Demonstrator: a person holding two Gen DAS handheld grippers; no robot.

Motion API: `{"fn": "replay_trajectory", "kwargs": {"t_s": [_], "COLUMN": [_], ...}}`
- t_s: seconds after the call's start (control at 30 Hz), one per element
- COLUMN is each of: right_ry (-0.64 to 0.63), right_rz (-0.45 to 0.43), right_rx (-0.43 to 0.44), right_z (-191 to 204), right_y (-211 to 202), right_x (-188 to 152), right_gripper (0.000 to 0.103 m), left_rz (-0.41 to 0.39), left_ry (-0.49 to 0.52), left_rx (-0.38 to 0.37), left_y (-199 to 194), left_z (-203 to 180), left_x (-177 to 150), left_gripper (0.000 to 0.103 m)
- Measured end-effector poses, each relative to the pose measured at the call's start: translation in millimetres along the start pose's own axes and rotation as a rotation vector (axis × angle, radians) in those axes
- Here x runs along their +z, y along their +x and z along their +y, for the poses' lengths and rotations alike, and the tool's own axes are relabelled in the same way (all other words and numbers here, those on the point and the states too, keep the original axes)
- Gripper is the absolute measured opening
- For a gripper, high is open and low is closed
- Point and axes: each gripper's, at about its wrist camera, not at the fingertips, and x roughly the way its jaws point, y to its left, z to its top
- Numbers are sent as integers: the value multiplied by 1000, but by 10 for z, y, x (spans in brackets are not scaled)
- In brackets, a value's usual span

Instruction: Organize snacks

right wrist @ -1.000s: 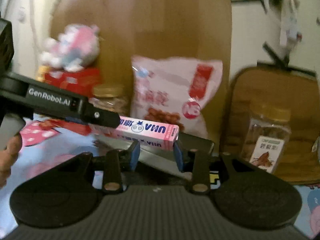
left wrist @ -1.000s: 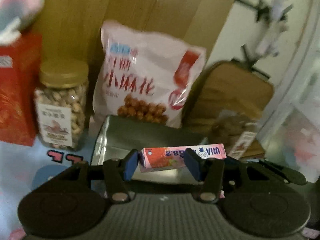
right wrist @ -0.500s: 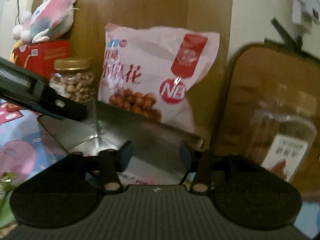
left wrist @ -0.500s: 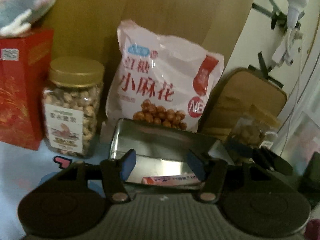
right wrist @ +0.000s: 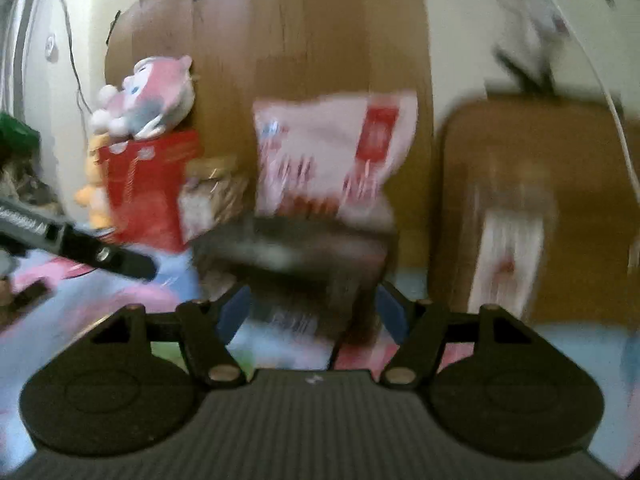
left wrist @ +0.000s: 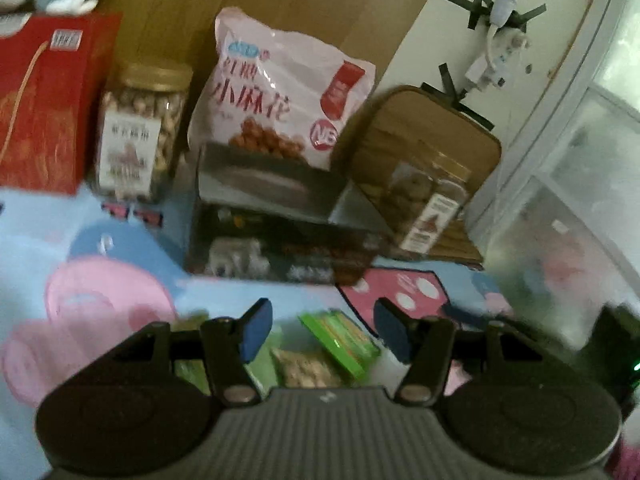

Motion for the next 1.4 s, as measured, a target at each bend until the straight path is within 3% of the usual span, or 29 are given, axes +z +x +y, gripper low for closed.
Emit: {"fn": "replay_trajectory", "kwargs": {"t_s": [0.07,0.13,0.17,0.27,0.4,0.43,0.5,0.67,0.8,0.9,0.93,1.03,1.07,1.1,1.2,1.3,1.4], "right_ry": [17,48,95,245,428,447,418,318,161,84,52,-11,-26,-35,-49,-18,-33], "right_rz": [53,85,108,97,50,47,45,38,40,58,64,84,103,126,143,87,7], "right_rx": [-4,20,67,59,64,30,-61,-129,-155,-124,-118,-104,-92,-78,-79,-47,-30], "right_z": [67,107,88,-31,-423,-497,-565,-525,-353,-377,-356,-333,-331,-310,-304,-306,-286], "right_y": [60,181,249,154,-285,-418,-652,-1074,-1033,-879,-802,-612,-516,-450,-347,-405,-332], "right_x": [-164,-258,-272,-348,-599,-660,-775,-1013,-1005,-954,-918,-834,-819,-812,-776,-595,-266], "right_gripper": [69,56,33,34,36,35,40,45,49,49,49,49,48,41,35,35,35], "left_rz": [5,18,21,28,78,93,120,158,158,191,200,266,270,255,251,162,58], "left_ry": [-32,-59,-59,-21,18,26,38,71,116,134,143,156,157,167,158,160,155], "left_rx": [-2,-9,-10,-21,-60,-72,-103,-123,-79,-65,-57,-69,-70,-64,-70,-114,-92], "left_y": [-33,-64,-88,-138,-17,35,139,381,557,723,786,977,1011,1001,890,678,554], "left_z": [-5,-22,-46,-161,-379,-444,-584,-858,-990,-1055,-1074,-1098,-1095,-1095,-1067,-1061,-972], "left_x": [-94,-160,-197,-284,-361,-378,-413,-484,-474,-493,-511,-576,-594,-593,-455,-158,191], "left_gripper": [57,57,57,57,57,57,57,60,60,60,57,27,28,27,25,25,25]}}
